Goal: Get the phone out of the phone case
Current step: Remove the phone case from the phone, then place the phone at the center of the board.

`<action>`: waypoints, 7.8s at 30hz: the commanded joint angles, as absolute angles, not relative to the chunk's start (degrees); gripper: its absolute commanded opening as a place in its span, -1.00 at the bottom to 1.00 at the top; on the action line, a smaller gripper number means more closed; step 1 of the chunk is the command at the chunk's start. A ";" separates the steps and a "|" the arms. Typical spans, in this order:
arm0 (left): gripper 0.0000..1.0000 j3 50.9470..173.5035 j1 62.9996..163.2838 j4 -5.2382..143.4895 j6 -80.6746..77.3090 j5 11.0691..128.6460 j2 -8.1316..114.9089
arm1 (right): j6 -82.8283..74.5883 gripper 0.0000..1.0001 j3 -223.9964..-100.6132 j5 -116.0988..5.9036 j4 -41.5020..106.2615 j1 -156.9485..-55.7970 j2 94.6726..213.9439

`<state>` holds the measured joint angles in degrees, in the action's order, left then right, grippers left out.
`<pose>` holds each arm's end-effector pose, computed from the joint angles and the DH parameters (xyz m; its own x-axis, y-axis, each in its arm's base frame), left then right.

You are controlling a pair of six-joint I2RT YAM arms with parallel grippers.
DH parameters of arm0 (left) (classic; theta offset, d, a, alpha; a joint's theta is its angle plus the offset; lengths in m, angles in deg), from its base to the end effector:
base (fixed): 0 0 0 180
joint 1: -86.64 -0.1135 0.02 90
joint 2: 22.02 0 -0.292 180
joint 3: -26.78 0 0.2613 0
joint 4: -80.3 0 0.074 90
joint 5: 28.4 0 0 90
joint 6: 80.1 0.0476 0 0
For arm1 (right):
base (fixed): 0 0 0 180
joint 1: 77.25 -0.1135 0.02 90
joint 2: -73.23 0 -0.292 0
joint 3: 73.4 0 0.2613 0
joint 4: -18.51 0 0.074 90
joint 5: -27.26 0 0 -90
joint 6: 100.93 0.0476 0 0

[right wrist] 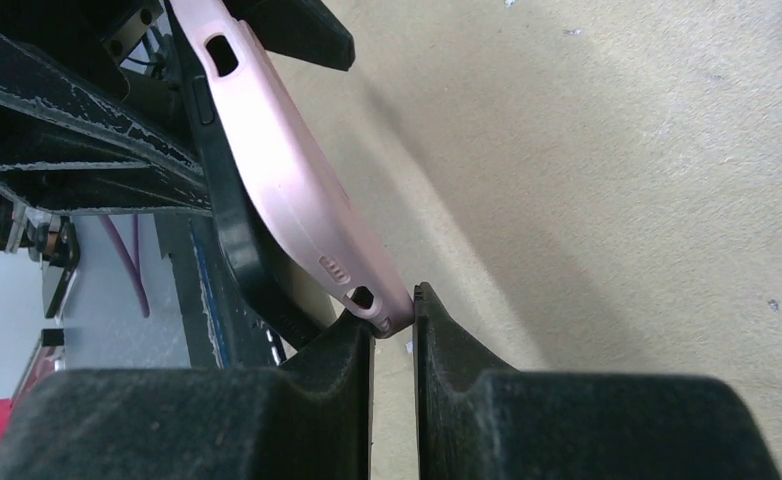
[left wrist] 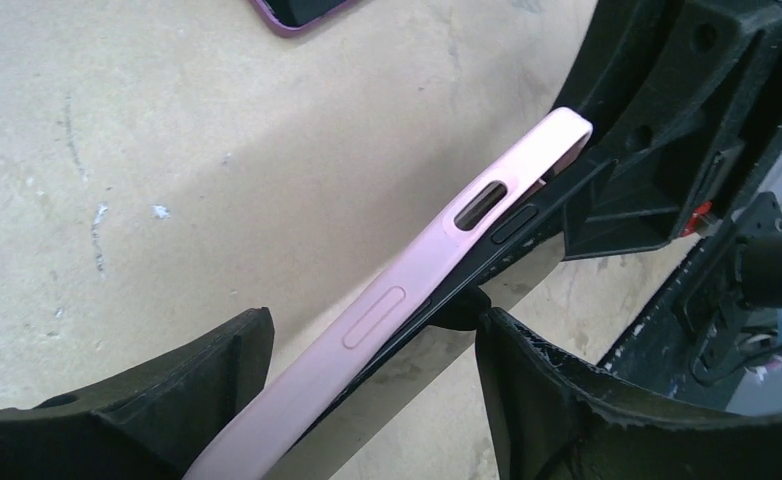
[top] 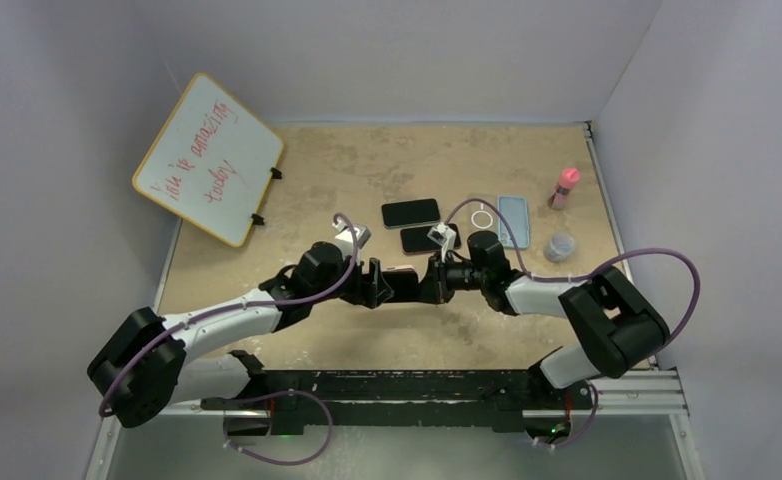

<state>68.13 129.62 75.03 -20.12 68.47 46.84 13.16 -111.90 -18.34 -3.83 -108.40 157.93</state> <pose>0.1778 -0.1735 0.1995 -0.7184 -0.0095 -0.6956 0.4516 0.7542 -0.4767 0.2161 0.1695 0.1720 -0.6904 -0.0765 -0.7194 -0.6960 0.3414 0.6317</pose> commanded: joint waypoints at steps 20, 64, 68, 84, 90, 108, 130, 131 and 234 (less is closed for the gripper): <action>0.56 65.08 117.84 74.05 -18.66 58.33 57.47 | 9.22 -1.00 -115.73 -9.95 -2.19 -109.54 162.37; 0.37 57.61 117.93 84.16 -29.92 70.30 59.61 | 32.75 0.02 -119.73 -34.09 -11.28 -111.20 170.97; 0.36 57.55 117.92 84.29 -30.10 70.38 59.68 | 34.51 -0.07 -119.81 -31.42 -14.62 -111.27 171.05; 0.32 57.79 122.27 86.62 -32.83 69.24 60.27 | 42.18 -0.43 -120.81 -23.66 -25.88 -112.43 172.08; 0.35 58.05 123.47 84.80 -33.30 66.21 59.20 | 46.00 -0.97 -119.37 -21.00 -30.92 -112.64 173.96; 0.42 57.05 123.39 72.26 -35.42 50.52 50.12 | 38.29 -1.00 -117.34 -18.47 -14.82 -107.43 160.34; 0.53 60.36 138.82 70.61 -28.16 37.17 41.47 | 32.73 -1.00 -123.32 -29.85 6.00 -107.74 157.90; 0.55 60.69 140.17 70.14 -28.00 35.37 40.90 | 33.28 -1.00 -123.78 -30.34 7.17 -107.77 157.83; 1.00 96.15 125.30 39.36 -6.27 39.78 34.38 | 11.25 -0.56 -132.80 -27.98 33.90 -82.18 174.84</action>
